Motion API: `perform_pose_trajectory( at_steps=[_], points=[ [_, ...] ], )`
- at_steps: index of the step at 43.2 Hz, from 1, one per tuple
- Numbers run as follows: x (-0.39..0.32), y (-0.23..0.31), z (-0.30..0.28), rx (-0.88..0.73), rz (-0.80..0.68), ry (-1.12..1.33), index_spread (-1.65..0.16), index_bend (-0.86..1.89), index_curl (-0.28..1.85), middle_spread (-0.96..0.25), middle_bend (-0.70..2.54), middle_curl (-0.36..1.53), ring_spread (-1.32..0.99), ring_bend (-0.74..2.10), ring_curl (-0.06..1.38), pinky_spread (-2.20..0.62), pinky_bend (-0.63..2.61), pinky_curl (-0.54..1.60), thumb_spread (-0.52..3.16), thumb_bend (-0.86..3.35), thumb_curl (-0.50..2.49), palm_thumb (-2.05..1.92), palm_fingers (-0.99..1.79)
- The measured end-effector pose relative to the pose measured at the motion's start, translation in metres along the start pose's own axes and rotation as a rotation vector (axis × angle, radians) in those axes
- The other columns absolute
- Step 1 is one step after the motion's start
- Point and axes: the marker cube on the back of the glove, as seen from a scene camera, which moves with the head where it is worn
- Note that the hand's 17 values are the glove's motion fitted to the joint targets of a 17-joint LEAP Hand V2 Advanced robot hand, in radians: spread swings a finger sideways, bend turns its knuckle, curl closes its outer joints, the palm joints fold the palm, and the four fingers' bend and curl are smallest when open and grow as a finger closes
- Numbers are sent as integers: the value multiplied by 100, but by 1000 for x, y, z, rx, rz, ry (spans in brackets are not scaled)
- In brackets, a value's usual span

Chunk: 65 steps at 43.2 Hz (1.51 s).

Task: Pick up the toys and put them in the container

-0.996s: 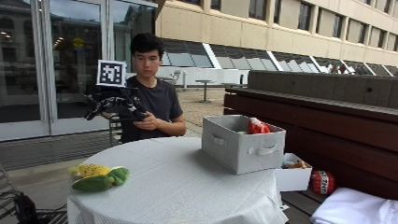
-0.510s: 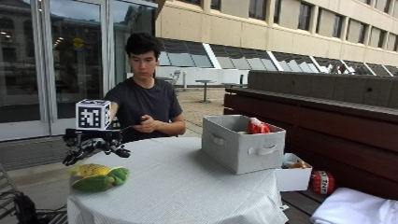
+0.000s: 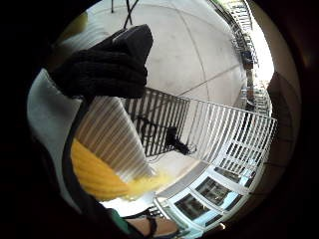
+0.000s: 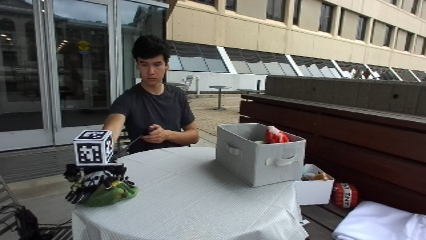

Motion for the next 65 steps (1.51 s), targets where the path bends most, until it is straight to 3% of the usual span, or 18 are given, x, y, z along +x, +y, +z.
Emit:
perform_pose_trajectory(
  at_steps=[6,8,9,10,20,30,34,38,44,57,65],
  points=[
    [-4,3,0,-16,-10,-25,-33,8,9,0,27,42,-7,62,32,-3,135,34,111,19,33,47,-8],
    [-5,2,-2,-13,-8,-34,-33,14,10,-4,38,45,-11,65,33,-7,128,32,115,26,36,59,7],
    [-6,2,-3,-11,-7,-38,-33,8,9,-2,31,43,-9,62,31,-5,133,33,113,21,34,52,-6],
    [-6,3,-3,-7,-7,-40,-34,16,12,-6,42,47,-14,67,33,-8,125,31,118,29,37,63,11],
    [-9,7,-18,90,29,23,-38,18,15,-20,68,55,-40,80,34,-24,110,26,124,46,47,89,56],
    [-4,18,-54,96,36,19,-40,1,9,-30,90,59,-48,105,41,-42,102,27,93,40,56,92,105],
    [-6,22,-76,117,9,6,-40,1,4,-32,93,59,-47,109,43,-43,100,28,98,37,56,84,104],
    [-5,18,-101,261,-219,9,-41,4,1,-33,86,57,-45,117,46,-45,99,30,99,31,56,78,101],
    [-29,49,-157,189,1,-17,-41,7,-1,-36,76,55,-43,122,47,-46,101,32,92,27,61,75,96],
    [-97,82,-247,349,-86,-31,-42,8,-2,-40,73,57,-42,126,48,-47,101,35,83,25,70,75,95],
    [-184,111,-300,419,-162,-39,-42,7,-2,-41,73,59,-41,128,48,-48,101,36,80,24,76,75,94]
  ],
)
